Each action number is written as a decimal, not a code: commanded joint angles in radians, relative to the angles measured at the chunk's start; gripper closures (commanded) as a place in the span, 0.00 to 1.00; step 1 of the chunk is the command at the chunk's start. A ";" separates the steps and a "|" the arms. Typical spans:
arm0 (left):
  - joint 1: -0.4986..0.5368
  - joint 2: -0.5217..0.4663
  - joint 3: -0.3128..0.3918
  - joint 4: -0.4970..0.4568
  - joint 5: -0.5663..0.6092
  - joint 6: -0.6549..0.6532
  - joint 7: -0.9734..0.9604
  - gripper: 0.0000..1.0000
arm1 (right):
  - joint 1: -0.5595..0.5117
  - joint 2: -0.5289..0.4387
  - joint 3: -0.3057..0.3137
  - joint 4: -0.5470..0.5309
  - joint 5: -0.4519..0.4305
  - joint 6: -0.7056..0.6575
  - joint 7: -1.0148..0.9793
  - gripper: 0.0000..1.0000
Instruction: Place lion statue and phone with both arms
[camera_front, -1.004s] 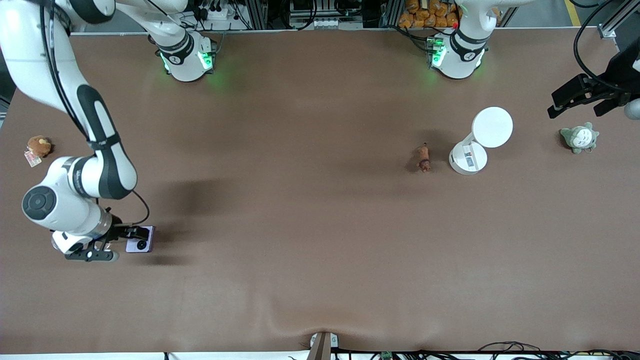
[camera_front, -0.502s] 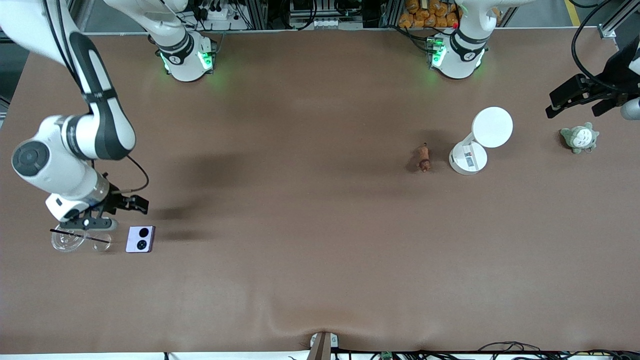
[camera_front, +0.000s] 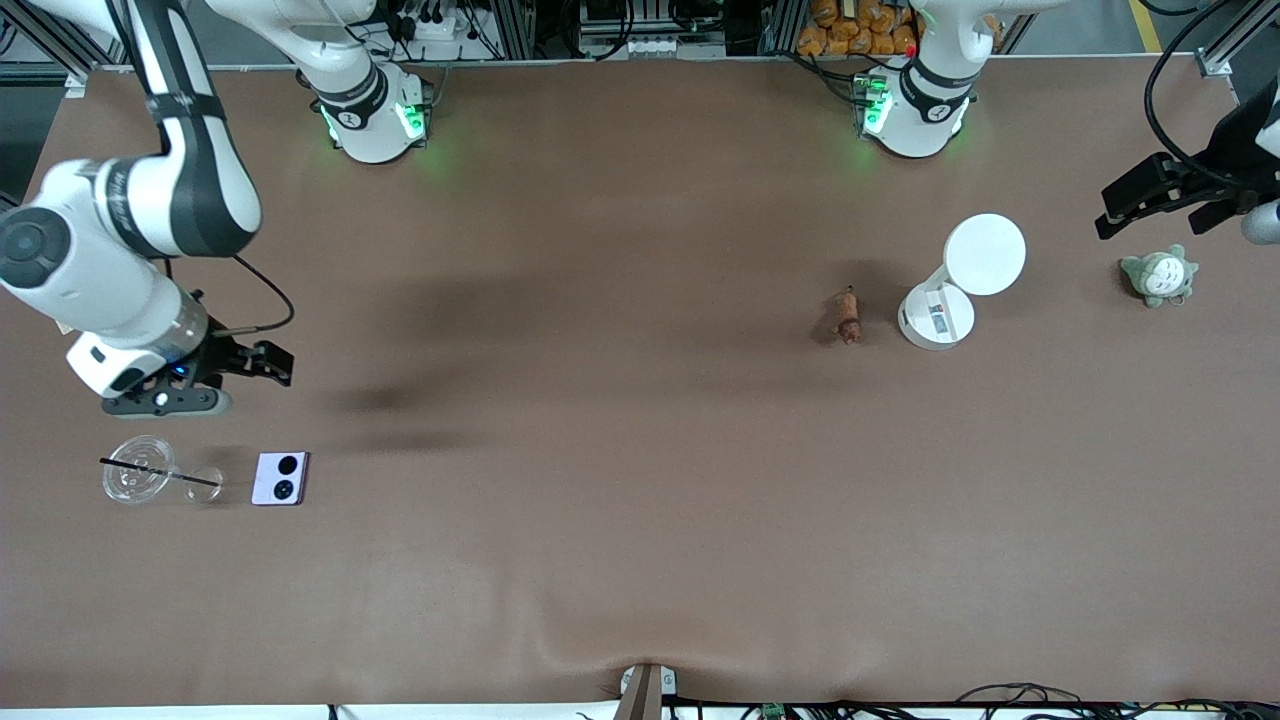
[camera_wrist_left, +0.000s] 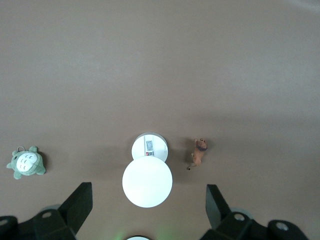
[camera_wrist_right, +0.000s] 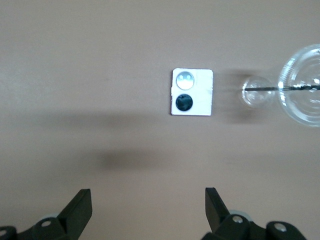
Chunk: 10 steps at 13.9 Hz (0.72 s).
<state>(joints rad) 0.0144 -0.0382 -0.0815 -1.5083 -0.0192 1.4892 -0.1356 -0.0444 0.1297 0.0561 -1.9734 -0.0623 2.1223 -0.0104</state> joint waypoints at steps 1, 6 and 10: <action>0.007 -0.003 -0.006 -0.006 0.015 0.006 0.024 0.00 | -0.005 -0.025 0.001 0.091 0.004 -0.129 0.004 0.00; 0.015 -0.003 0.002 -0.004 0.018 0.020 0.036 0.00 | -0.037 -0.027 -0.007 0.346 0.097 -0.403 0.003 0.00; 0.061 0.003 0.002 -0.007 0.002 0.016 0.022 0.00 | -0.041 -0.077 -0.019 0.383 0.098 -0.485 0.012 0.00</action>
<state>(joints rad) 0.0616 -0.0334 -0.0754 -1.5089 -0.0174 1.5003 -0.1219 -0.0780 0.0835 0.0371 -1.6000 0.0191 1.6841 -0.0091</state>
